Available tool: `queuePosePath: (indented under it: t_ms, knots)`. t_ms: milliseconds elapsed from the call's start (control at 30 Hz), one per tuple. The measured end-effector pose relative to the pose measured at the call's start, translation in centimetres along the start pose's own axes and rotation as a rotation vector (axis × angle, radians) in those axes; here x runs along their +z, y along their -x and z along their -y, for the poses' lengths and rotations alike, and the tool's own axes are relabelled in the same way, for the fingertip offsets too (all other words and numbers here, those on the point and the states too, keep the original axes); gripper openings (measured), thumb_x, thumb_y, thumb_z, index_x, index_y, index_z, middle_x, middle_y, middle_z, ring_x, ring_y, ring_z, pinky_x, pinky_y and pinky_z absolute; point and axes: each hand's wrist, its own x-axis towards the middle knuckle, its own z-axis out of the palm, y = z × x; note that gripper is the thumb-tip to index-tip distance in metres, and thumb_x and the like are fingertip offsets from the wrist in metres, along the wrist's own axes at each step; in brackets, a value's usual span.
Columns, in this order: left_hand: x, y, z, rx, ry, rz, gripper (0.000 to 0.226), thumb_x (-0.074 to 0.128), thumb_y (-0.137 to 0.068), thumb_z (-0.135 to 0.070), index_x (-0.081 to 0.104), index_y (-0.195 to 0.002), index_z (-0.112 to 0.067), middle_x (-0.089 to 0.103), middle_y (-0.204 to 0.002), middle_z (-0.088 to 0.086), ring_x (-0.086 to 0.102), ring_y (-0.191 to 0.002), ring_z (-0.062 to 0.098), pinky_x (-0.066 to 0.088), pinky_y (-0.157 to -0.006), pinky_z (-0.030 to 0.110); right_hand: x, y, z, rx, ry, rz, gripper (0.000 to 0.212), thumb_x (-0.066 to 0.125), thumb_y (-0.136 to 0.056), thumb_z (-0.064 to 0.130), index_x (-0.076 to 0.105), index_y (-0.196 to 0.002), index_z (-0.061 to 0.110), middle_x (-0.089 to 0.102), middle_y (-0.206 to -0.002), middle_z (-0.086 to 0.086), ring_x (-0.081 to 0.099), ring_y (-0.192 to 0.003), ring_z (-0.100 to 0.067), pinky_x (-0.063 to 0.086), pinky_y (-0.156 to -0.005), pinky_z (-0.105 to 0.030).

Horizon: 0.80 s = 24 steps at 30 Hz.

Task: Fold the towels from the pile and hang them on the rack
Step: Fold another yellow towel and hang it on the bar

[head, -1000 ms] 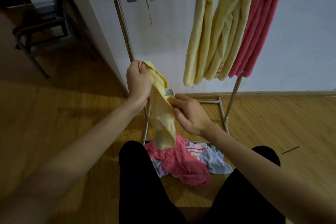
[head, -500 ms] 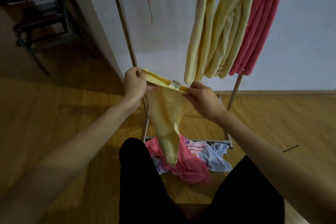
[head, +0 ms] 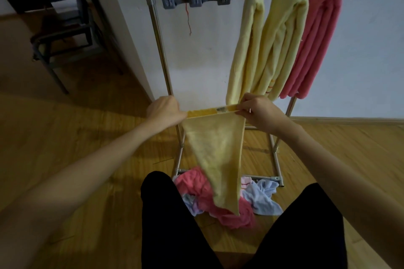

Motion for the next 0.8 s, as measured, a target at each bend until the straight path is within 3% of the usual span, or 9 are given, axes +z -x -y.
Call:
queuePosePath:
  t_ms: [133,267,333,433,533,700,800]
  knots:
    - [-1.6,-0.2,-1.8,0.105,0.052,-0.118,0.004,0.063,-0.084,-0.019,0.062,-0.081,-0.016,0.061,-0.073,-0.003,0.057,-0.066,0.010,0.047,-0.057,0.025,-1.8,0.6,-1.0,0.005,0.031,-0.021,0.011,0.068,-0.084,0.008,0.070,-0.080,-0.002,0.061,-0.075,-0.010,0.057,-0.061,-0.021,0.050,-0.059,-0.039]
    - [-2.9,-0.3,-3.2,0.215,0.113,-0.183,0.009,0.059,-0.085,-0.010,0.062,-0.083,-0.019,0.055,-0.074,-0.011,0.052,-0.070,0.002,0.038,-0.056,0.018,-4.1,0.4,-0.9,-0.003,-0.001,-0.098,0.009,0.074,-0.078,0.005,0.073,-0.084,-0.002,0.065,-0.074,-0.010,0.055,-0.061,-0.016,0.048,-0.060,-0.029]
    - [-3.8,-0.6,-3.6,0.254,0.174,-0.171,0.013,0.058,-0.086,-0.009,0.062,-0.082,-0.020,0.055,-0.075,-0.012,0.054,-0.074,0.004,0.041,-0.058,0.020,-4.9,0.3,-1.0,0.017,-0.011,-0.142,0.011,0.076,-0.077,0.007,0.074,-0.085,-0.001,0.065,-0.072,-0.007,0.053,-0.060,-0.012,0.043,-0.060,-0.021]
    - [-5.2,-1.2,-3.8,0.295,0.331,-0.045,0.019,0.058,-0.085,-0.004,0.062,-0.077,-0.020,0.059,-0.077,-0.006,0.059,-0.078,0.012,0.053,-0.071,0.033,-5.6,0.3,-0.9,0.046,-0.051,-0.172,0.013,0.076,-0.078,0.012,0.074,-0.087,0.002,0.066,-0.073,-0.003,0.058,-0.061,-0.014,0.044,-0.060,-0.019]
    - [-6.3,-1.5,-3.7,0.326,0.467,0.101,0.022,0.056,-0.083,0.004,0.063,-0.077,-0.016,0.062,-0.081,0.004,0.062,-0.084,0.021,0.055,-0.080,0.040,-6.1,0.4,-0.6,0.086,-0.118,-0.204,0.011,0.076,-0.078,0.014,0.071,-0.082,0.005,0.062,-0.069,0.001,0.057,-0.062,-0.015,0.046,-0.059,-0.019]
    - [-6.8,-1.1,-3.8,0.412,0.564,0.273,0.035,0.050,-0.081,0.015,0.059,-0.092,-0.017,0.061,-0.092,0.006,0.060,-0.091,0.025,0.051,-0.075,0.033,-5.5,0.5,-0.8,0.195,-0.185,-0.287,0.026,0.075,-0.079,0.011,0.049,-0.084,0.010,0.057,-0.067,-0.004,0.054,-0.060,-0.021,0.047,-0.056,-0.028]
    - [-6.5,-0.2,-4.5,0.537,0.450,0.369,0.039,0.052,-0.089,0.004,0.055,-0.111,-0.028,0.056,-0.100,0.001,0.056,-0.091,0.015,0.050,-0.074,0.026,-5.0,0.3,-0.5,0.185,-0.174,-0.293,0.022,0.071,-0.083,0.009,0.056,-0.099,0.008,0.056,-0.068,0.000,0.052,-0.058,-0.014,0.046,-0.058,-0.026]
